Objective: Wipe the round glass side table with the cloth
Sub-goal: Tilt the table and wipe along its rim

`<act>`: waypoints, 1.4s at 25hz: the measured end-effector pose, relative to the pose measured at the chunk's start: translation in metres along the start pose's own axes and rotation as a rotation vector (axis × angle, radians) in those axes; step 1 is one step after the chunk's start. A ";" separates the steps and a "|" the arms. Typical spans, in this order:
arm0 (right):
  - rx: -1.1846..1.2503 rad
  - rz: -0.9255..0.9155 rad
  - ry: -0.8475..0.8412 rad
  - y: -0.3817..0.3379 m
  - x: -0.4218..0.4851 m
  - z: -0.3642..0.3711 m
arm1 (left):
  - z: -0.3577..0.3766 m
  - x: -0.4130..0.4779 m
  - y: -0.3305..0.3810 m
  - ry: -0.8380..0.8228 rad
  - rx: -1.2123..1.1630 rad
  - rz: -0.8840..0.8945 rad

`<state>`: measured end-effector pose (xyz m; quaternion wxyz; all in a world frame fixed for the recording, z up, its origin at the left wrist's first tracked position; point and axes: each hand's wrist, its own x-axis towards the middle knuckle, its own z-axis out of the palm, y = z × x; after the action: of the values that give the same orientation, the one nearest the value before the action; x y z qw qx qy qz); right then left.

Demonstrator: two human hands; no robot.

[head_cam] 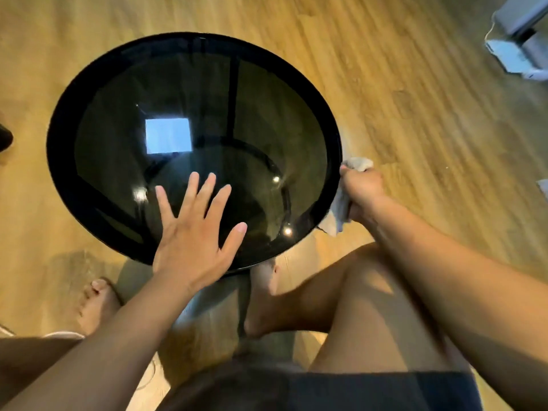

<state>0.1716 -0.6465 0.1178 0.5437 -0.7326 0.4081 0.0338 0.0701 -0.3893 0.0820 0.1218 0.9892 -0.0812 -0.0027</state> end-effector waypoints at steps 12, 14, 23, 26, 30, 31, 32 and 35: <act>-0.257 -0.188 -0.428 -0.139 0.154 0.095 | -0.003 0.011 -0.002 -0.116 -0.182 0.045; -0.219 -0.091 -0.333 -0.106 0.138 0.058 | -0.024 0.032 -0.004 -0.161 -0.209 0.007; -0.102 0.249 -0.234 -0.062 0.081 0.010 | -0.066 0.231 -0.066 -0.699 0.145 -0.116; -0.207 -0.052 -0.324 -0.136 0.155 0.076 | -0.061 0.234 -0.063 -0.744 0.149 -0.101; -0.198 -0.091 -0.318 -0.140 0.165 0.087 | -0.056 0.228 -0.066 -0.661 0.094 -0.094; -0.187 0.012 -0.299 -0.119 0.150 0.069 | -0.056 0.229 -0.067 -0.660 0.093 -0.096; -0.176 0.164 -0.275 -0.093 0.127 0.047 | -0.055 0.230 -0.066 -0.663 0.099 -0.097; -0.209 0.486 -0.321 -0.031 0.043 -0.016 | -0.051 0.227 -0.062 -0.662 0.137 -0.075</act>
<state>0.2131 -0.6813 0.1270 0.4989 -0.6508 0.4745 0.3200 0.3049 -0.3542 0.1197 0.0216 0.9428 -0.0801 -0.3228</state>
